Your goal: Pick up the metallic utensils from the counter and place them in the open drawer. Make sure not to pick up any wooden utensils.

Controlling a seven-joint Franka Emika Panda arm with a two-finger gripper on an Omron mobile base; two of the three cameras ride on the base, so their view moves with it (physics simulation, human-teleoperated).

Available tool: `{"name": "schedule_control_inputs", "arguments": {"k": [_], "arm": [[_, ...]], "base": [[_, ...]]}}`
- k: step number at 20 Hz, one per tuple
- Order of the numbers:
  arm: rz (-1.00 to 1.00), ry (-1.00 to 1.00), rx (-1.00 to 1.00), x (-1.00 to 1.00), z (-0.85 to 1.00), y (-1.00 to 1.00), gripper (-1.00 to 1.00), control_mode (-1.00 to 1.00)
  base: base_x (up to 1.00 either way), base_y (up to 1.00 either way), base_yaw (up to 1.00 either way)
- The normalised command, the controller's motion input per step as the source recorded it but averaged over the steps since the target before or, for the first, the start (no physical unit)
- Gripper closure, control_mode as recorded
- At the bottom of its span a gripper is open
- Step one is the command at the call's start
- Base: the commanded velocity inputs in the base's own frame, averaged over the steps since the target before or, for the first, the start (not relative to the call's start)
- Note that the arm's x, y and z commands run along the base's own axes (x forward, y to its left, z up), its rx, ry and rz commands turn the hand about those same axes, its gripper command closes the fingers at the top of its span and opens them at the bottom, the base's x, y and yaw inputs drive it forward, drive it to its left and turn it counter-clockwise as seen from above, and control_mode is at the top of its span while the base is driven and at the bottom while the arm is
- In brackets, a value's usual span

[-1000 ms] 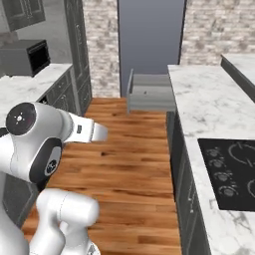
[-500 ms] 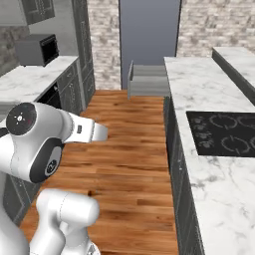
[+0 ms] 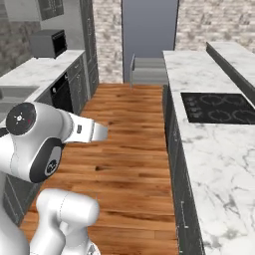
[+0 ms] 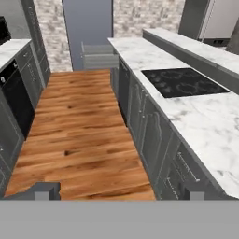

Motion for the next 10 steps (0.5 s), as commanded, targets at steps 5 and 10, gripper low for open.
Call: {"name": "schedule_control_inputs", "arguments": {"k": [5, 10], "arm": [[0.0, 0.0, 0.0, 0.0, 0.0, 0.0, -1.0, 1.0], [0.0, 0.0, 0.0, 0.0, 0.0, 0.0, -1.0, 1.0]], "base": [[-1.0, 0.09, 0.0], [-1.0, 0.0, 0.0]]}}
